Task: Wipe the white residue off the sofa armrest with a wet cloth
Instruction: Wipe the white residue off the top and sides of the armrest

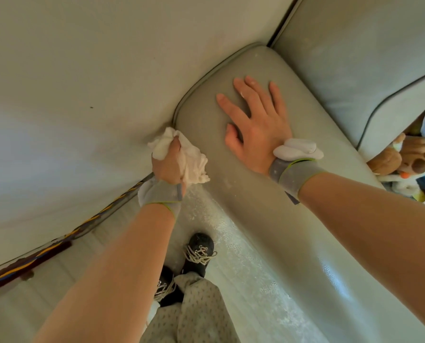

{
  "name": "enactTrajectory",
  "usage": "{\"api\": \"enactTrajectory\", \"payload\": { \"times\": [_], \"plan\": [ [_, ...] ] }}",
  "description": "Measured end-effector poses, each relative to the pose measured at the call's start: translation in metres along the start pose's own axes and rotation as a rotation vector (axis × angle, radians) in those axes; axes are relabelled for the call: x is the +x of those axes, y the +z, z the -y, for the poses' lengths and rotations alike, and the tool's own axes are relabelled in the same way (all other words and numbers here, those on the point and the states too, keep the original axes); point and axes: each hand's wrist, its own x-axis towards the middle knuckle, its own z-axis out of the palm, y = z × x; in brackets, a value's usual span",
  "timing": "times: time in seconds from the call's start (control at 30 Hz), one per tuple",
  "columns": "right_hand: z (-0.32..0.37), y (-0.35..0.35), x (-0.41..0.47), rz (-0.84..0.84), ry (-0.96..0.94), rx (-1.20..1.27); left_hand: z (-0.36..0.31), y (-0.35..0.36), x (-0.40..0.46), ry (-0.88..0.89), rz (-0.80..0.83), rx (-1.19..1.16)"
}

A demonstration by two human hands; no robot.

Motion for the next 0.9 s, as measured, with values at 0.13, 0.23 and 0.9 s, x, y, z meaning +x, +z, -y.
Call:
{"api": "enactTrajectory", "payload": {
  "times": [0.13,0.23,0.9],
  "plan": [
    [-0.001,-0.001,0.0,0.007,0.003,-0.002,0.0,-0.01,0.0,0.044,0.113,-0.091],
    [-0.001,0.001,-0.003,0.015,0.007,-0.01,-0.004,-0.013,-0.013,0.085,0.249,-0.075],
    [-0.002,0.001,0.0,0.013,0.005,-0.018,0.024,-0.011,-0.099,0.501,0.379,0.247]
  ]
}}
